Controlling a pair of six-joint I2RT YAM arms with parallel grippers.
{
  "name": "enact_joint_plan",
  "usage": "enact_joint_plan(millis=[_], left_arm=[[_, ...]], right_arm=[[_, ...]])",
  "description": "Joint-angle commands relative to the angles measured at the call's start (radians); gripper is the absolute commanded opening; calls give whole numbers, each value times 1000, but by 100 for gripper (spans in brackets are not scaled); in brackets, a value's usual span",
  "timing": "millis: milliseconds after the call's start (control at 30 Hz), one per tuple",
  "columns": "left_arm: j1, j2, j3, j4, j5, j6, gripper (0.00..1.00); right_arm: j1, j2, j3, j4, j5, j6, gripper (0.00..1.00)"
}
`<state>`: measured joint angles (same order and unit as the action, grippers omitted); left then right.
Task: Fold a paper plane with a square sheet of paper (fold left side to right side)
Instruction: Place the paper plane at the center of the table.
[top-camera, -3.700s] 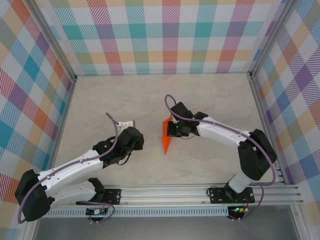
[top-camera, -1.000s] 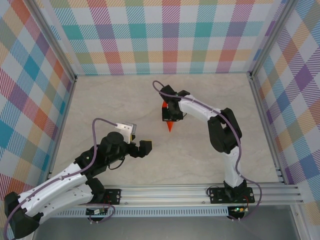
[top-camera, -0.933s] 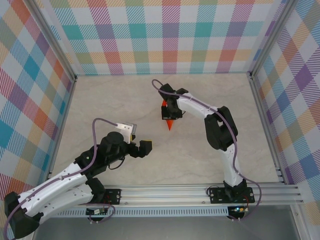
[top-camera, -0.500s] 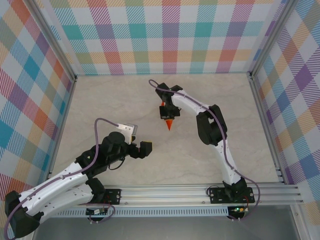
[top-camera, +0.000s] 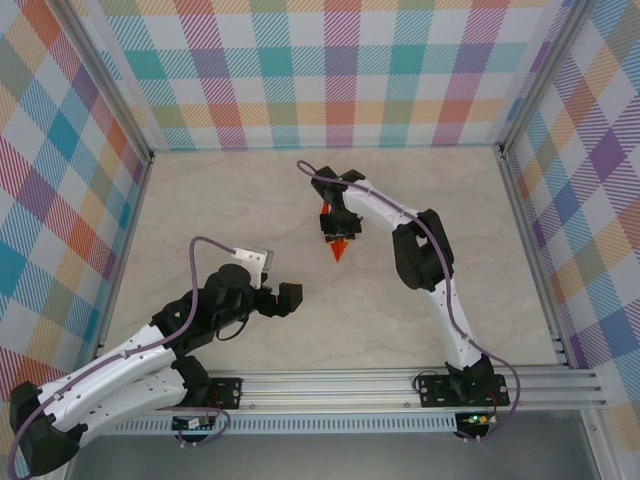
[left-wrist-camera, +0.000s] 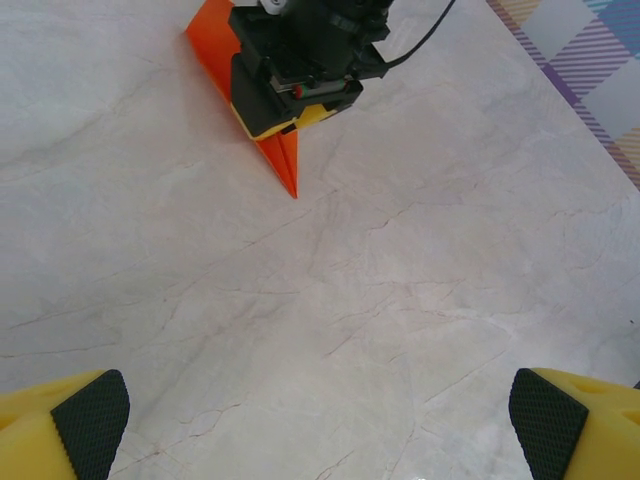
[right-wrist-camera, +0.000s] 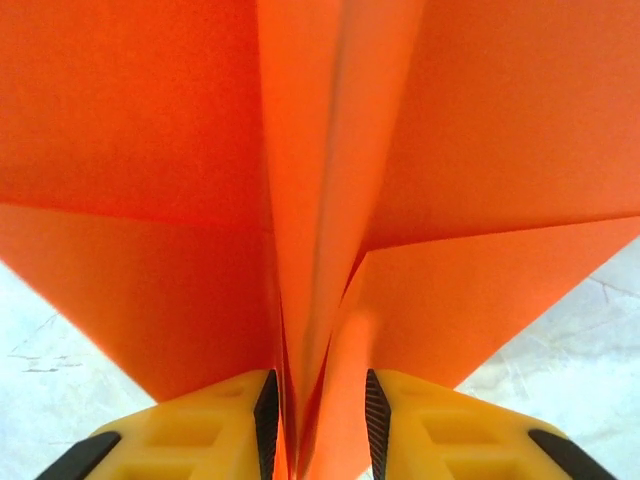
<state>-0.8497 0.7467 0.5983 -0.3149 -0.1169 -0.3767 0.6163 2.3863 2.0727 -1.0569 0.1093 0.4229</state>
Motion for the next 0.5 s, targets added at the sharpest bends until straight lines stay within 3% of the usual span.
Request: enact_joint_plan(millis=[0,233,333,467], left_arm=[[-8,-2,28,-13,-31,-8,100],[-7,4,40,-36,-153,-55,100],[-6,16,47,-77,-315,-97,100],[2,9,49,-85,-575,-97,100]], right_arm=[[7,-111,-26,-32,10,-23,35],[12,-320,-169,-12,50,-13,48],[11,-487,-319,52,106,-17,57],[5,-775,-586,183,256,-41,78]])
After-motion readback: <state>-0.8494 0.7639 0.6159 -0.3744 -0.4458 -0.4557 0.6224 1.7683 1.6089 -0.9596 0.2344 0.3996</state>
